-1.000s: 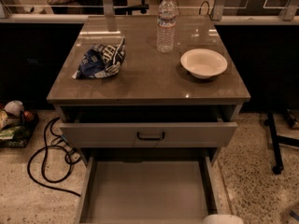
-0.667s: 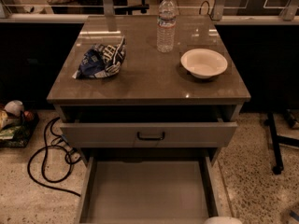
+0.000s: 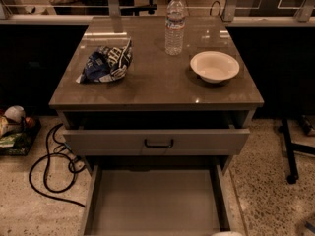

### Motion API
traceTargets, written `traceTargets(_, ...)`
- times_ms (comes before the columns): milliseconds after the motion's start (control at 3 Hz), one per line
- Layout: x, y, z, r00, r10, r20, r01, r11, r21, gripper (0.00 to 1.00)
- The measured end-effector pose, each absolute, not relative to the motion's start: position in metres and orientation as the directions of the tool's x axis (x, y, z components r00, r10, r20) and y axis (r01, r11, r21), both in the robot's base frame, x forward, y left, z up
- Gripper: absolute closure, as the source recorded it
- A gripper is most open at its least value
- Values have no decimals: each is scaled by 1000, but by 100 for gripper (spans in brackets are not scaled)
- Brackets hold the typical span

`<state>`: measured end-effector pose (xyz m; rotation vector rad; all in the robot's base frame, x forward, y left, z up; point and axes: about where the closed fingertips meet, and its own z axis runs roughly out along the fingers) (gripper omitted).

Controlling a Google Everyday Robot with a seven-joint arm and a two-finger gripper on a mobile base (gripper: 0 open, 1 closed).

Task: Close middle drawer

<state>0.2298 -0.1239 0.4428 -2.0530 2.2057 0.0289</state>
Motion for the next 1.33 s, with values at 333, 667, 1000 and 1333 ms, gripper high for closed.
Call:
traceTargets(333, 233, -99, 432, 6, -989, -149, -997, 6, -82, 100)
traceTargets(667, 236, -75, 420, 61, -981, -182, -994, -44, -96, 100)
traceTargets(1000, 245, -56, 408, 92, -976, -199, -990, -67, -128, 100)
traceTargets(1333, 262, -49, 403, 105, -977, -185, -982, -72, -176, 100)
